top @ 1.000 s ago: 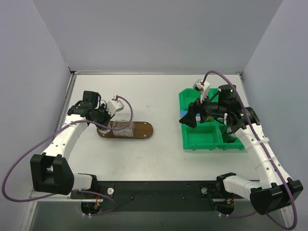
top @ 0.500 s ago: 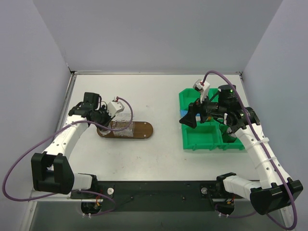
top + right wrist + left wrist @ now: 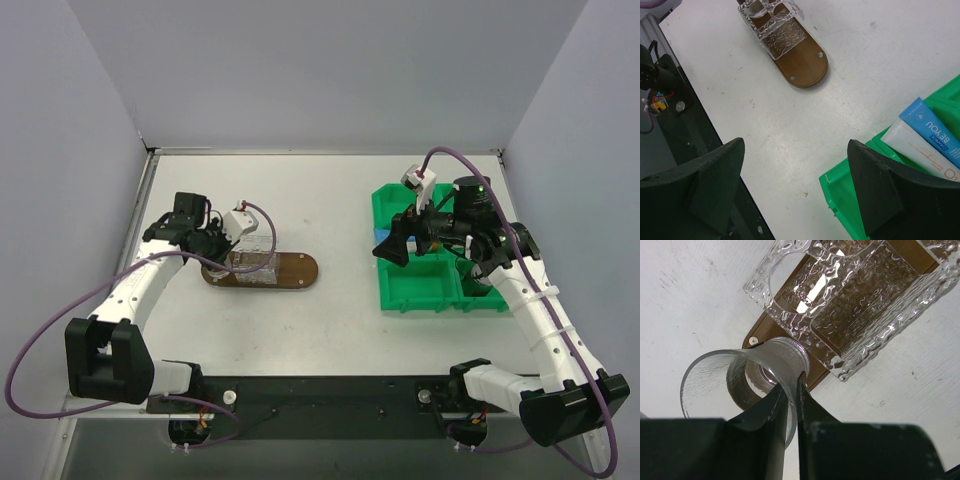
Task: Prepare toiletry sets of a toothbrush and toothpaste on the tray
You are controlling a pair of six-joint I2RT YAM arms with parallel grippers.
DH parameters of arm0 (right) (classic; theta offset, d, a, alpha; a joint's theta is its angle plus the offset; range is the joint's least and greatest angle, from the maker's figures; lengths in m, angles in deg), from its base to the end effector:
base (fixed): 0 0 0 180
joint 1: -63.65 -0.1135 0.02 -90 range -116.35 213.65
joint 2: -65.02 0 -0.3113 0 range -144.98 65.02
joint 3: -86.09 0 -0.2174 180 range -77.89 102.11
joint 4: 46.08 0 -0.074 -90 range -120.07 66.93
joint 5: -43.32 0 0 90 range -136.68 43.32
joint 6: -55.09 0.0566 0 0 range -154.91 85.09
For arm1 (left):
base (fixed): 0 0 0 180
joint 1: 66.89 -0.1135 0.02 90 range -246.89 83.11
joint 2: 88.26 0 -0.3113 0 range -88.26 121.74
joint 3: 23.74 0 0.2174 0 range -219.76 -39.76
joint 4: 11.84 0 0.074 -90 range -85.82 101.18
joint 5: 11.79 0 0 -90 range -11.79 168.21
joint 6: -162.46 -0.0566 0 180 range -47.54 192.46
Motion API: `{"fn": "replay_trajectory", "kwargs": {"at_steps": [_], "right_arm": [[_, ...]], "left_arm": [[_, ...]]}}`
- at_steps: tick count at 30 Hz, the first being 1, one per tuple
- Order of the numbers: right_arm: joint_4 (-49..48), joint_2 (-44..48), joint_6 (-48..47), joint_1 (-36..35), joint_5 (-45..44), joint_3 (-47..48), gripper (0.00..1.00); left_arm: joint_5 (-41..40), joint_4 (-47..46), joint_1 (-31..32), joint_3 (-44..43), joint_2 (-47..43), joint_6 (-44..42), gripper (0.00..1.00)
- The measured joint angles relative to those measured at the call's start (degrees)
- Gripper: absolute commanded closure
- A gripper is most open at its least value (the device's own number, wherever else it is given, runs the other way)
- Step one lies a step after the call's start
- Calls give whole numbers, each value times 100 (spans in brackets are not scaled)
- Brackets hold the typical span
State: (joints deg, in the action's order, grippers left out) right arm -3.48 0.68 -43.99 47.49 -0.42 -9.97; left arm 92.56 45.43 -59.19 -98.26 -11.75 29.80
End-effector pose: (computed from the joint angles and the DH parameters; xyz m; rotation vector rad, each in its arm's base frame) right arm 0.1751 0.0933 0.4228 -0.9223 1.7053 0.8717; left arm 0.2265 -0.0448 0.2979 1.1676 2.2755 -0.0959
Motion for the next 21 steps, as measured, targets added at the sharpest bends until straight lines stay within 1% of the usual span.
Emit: {"fn": "replay_trajectory", "kwargs": {"at_steps": [6,9,10,14,17,20,21], "right_arm": [[2,0,-2,0,0,0,22],[2,0,-2,0,0,0,21],[2,0,-2,0,0,0,21],[4,0,-4,0,0,0,21],[22,0,-4,0,0,0,21],[28,0,-7,0,0,0,21],[28,0,-7,0,0,0,21]], "left_arm": [[-4,-17,0,4,0,0,99],[-11,-13,0,4,-9,0,89],[-17,-7,0,4,-13,0,84],[-39,37,0,9,-63,0,72],[-52,48,0,9,-164,-7,66],[-57,44,0,9,-341,-9,64],[-57,44,0,9,-382,-7,61]]}}
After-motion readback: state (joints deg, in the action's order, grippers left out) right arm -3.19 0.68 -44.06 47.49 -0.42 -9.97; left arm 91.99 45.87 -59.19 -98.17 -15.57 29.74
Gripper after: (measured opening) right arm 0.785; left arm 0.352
